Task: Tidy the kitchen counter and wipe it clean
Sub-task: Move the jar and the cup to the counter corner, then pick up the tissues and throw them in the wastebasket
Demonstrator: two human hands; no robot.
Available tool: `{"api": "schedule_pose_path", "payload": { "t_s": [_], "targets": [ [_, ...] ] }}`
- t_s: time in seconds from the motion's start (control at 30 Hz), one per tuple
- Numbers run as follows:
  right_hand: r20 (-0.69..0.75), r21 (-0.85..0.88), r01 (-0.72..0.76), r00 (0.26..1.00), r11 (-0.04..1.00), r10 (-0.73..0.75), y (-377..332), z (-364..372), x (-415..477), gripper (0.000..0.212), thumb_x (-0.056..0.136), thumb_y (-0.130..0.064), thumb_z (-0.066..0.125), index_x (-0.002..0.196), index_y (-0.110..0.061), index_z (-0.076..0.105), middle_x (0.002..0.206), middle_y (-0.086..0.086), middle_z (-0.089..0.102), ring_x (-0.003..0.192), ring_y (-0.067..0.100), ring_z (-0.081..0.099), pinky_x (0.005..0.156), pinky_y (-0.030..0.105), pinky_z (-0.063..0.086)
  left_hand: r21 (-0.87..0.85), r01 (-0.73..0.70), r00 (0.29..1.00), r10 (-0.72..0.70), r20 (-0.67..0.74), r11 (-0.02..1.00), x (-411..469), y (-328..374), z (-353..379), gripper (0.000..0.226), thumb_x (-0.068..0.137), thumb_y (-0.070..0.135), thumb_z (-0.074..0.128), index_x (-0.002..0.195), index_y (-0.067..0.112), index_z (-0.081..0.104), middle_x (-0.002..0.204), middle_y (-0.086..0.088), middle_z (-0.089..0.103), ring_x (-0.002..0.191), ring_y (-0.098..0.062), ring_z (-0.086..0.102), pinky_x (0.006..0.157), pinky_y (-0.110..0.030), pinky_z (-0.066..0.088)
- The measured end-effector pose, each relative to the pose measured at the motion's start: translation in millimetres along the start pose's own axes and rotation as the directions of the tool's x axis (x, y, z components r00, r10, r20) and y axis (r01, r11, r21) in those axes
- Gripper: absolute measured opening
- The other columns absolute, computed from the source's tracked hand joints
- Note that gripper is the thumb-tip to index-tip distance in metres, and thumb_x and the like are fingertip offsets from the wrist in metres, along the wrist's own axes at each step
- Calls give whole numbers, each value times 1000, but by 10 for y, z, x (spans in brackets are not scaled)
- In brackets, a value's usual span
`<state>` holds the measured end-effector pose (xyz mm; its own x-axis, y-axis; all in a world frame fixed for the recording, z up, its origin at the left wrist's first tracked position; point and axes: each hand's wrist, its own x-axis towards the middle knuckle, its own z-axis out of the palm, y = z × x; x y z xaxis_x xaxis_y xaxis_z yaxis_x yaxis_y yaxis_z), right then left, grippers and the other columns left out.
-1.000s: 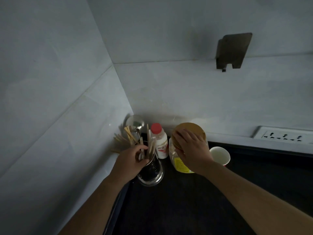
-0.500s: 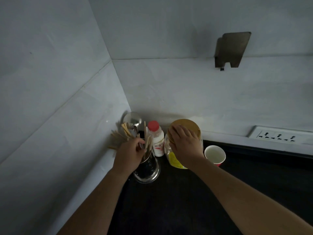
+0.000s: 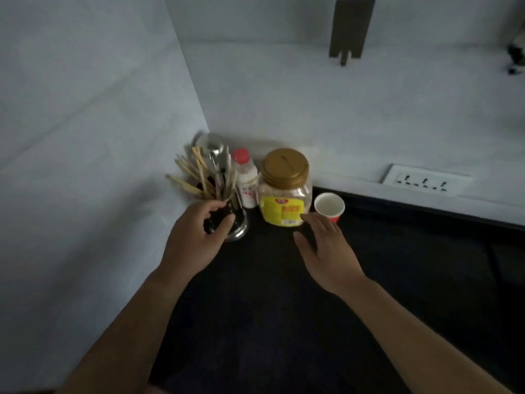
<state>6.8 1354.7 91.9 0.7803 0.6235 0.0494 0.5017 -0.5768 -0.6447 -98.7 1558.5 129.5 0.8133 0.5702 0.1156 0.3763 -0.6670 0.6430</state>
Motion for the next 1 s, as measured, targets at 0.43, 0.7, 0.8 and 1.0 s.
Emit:
{"api": "schedule_pose_path", "payload": {
  "t_s": [0.43, 0.7, 0.8, 1.0],
  "targets": [
    [218, 188, -423, 898, 886, 382, 293, 122, -2331, 41, 90, -48, 40, 128, -32, 44, 131, -14, 47, 116, 0, 45, 97, 27, 43, -235, 321, 753, -97, 650, 918, -1994, 195, 815, 14, 88, 33, 55, 99, 40, 63, 100, 16, 68, 94, 12, 58, 72, -2, 42],
    [5, 343, -614, 758, 711, 652, -68, 367, -3032, 50, 87, -53, 40, 130, -28, 45, 129, -15, 46, 95, 3, 56, 84, 19, 48, -306, 233, 490, 160, 857, 923, -1937, 220, 839, 37, 80, 56, 45, 106, 37, 62, 105, 24, 66, 103, 7, 59, 82, -14, 43],
    [-134, 437, -649, 637, 622, 759, -196, 514, -3274, 56, 84, -60, 32, 128, -29, 47, 128, -13, 50, 101, -4, 53, 90, 17, 45, -348, 187, 410, 249, 878, 919, -1994, 134, 900, 35, 86, 57, 41, 104, 37, 63, 106, 18, 66, 104, 1, 60, 86, -22, 45],
    [-315, 547, -686, 364, 481, 877, -467, 767, -3979, 52, 86, -60, 29, 122, -30, 52, 121, -16, 55, 110, -2, 51, 94, 25, 44, -360, 148, 196, 330, 924, 921, -2273, 159, 1094, 40, 82, 56, 39, 101, 32, 65, 103, 13, 68, 102, -2, 61, 83, -18, 46]
  ]
}}
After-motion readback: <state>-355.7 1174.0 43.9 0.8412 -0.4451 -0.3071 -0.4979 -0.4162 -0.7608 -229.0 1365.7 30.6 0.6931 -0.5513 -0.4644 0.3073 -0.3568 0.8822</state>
